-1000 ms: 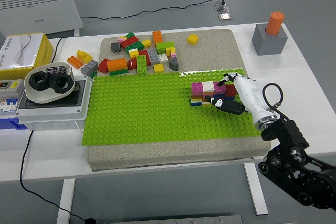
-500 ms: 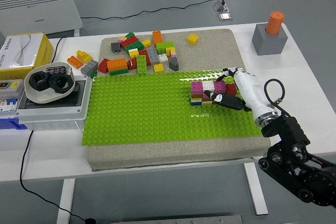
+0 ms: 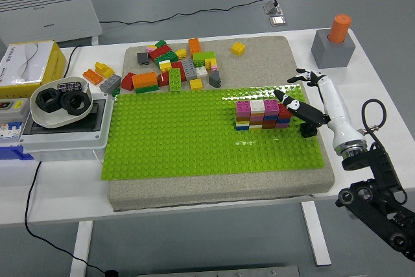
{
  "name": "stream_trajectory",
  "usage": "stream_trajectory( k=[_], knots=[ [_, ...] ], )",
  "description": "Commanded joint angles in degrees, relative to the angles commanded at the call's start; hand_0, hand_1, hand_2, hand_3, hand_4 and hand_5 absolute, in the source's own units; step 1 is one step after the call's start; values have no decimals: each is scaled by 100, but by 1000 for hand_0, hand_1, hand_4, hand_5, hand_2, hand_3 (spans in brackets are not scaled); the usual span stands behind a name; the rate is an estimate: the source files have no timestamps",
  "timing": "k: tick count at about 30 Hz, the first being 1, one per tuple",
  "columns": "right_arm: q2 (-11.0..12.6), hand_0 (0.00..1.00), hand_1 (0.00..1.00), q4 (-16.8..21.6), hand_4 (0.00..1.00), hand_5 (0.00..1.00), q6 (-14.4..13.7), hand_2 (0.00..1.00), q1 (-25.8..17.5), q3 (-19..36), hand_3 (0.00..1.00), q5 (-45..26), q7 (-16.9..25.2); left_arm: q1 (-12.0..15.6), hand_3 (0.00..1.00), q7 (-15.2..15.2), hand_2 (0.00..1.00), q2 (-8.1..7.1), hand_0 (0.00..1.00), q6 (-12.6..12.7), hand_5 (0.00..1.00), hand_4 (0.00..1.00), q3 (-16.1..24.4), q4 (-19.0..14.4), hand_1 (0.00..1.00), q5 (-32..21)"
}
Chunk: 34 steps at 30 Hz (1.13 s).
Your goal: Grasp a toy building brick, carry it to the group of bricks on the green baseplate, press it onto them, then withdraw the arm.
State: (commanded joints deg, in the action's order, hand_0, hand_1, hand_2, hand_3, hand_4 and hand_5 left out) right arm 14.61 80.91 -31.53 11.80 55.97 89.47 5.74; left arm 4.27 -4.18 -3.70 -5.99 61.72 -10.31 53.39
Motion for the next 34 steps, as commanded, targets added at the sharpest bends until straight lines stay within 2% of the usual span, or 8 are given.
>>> stream_trajectory(
  k=[5, 7, 11, 12, 14, 21, 30, 34],
  knots=[
    [52, 709, 697, 200, 879, 627, 13, 738, -201, 444, 641, -391, 247, -167, 817, -279, 649, 81, 698, 17, 998, 998, 776, 0, 548, 836],
    [58, 683, 659, 257, 861, 608, 15, 705, -193, 593, 655, -392, 256, -221, 778, -352, 642, 106, 697, 27, 998, 998, 1124, 0, 542, 1220],
    [32, 683, 659, 299, 861, 608, 3, 705, -129, 750, 655, -428, 273, -270, 778, -376, 642, 150, 697, 94, 998, 998, 1706, 0, 542, 1888],
    [24, 657, 623, 306, 856, 604, -3, 687, -124, 790, 659, -470, 295, -283, 761, -353, 634, 154, 696, 137, 998, 998, 1863, 0, 535, 2080],
    [21, 657, 623, 309, 856, 604, -10, 687, -138, 852, 659, -559, 342, -308, 761, -283, 634, 144, 696, 242, 998, 998, 2008, 0, 535, 2347],
    [80, 647, 599, 284, 834, 584, -19, 679, -189, 977, 649, -715, 402, -390, 754, -105, 631, 92, 696, 567, 998, 987, 1843, 0, 534, 2852],
    [115, 645, 584, 270, 820, 568, -29, 666, -161, 1043, 640, -719, 397, -464, 754, -114, 629, 33, 693, 714, 998, 907, 1515, 0, 528, 2825],
    [121, 645, 584, 245, 820, 568, -33, 666, -148, 1020, 640, -743, 409, -492, 754, -150, 629, 12, 693, 793, 998, 907, 1395, 0, 528, 2792]
  ],
)
